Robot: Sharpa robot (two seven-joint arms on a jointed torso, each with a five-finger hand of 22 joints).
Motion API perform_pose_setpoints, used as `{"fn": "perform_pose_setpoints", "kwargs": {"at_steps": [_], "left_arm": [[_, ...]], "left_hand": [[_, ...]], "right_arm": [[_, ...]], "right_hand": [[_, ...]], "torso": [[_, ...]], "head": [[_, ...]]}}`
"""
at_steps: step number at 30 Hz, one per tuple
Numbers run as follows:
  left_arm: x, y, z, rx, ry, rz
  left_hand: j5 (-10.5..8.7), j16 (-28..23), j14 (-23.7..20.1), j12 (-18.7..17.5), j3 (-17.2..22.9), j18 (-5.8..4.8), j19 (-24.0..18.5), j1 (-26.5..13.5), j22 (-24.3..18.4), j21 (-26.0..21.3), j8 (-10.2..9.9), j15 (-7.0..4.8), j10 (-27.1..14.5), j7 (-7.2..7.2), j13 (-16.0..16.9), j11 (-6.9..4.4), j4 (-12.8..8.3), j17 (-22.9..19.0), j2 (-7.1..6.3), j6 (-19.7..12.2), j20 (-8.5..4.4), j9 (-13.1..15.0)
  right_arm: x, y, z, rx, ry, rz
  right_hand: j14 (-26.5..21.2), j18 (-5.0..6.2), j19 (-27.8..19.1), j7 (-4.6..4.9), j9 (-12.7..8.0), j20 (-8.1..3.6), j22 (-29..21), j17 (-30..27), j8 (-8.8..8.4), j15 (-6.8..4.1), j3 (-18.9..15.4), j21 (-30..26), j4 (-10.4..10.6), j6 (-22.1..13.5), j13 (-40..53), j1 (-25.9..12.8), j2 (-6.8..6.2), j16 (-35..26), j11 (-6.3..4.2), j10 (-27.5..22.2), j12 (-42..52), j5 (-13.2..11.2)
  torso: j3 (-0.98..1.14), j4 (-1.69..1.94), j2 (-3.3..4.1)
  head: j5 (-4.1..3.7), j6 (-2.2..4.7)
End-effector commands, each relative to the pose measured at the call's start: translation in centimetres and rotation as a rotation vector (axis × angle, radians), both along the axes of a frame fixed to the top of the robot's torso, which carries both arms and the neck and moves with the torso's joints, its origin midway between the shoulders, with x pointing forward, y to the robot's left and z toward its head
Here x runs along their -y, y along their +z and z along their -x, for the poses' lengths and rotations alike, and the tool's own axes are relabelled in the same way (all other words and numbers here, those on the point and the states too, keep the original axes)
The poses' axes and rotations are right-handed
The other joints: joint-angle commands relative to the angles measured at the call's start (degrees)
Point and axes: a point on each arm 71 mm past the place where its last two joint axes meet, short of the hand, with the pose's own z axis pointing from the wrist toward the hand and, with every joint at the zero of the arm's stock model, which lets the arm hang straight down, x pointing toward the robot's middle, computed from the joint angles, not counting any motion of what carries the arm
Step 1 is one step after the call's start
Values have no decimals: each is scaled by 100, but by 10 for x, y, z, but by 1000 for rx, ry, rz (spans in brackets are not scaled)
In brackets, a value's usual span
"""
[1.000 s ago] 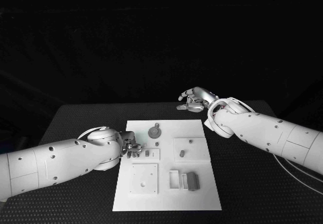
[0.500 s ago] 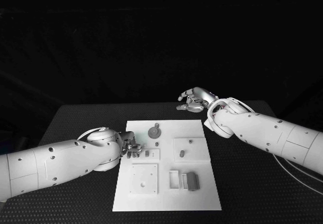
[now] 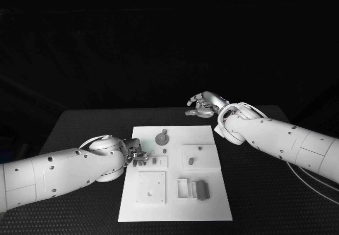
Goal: Assemble the parts on the task board
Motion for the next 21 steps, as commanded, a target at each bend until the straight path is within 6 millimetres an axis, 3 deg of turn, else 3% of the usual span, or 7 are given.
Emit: {"fn": "perform_pose_setpoints", "kwargs": {"at_steps": [1, 21], "left_arm": [[-3, 2, 1, 29, 8, 1], [0, 7, -2, 86, 0, 12]], "left_hand": [[17, 37, 421, 37, 74, 285, 309, 91, 131, 34, 17, -459, 328, -180, 7, -290, -14, 6, 39, 217, -391, 10], [-3, 31, 430, 33, 87, 290, 313, 117, 127, 47, 21, -465, 332, -182, 3, -292, -11, 3, 8, 217, -398, 12]], "right_arm": [[-1, -1, 0, -5, 11, 3], [-1, -1, 0, -6, 12, 4]], "right_hand": [[-34, 447, -15, 48, -6, -35, 91, 0, 28, 4, 13, -25, 36, 16, -9, -46, 10, -29, -13, -45, 23, -15], [-33, 447, -16, 47, -5, -36, 91, 3, 29, 3, 14, -26, 37, 18, -11, -42, 9, -28, -13, -46, 25, -15]], "torso": [[0, 4, -2], [1, 0, 0]], "head": [[-1, 1], [1, 5]]}}
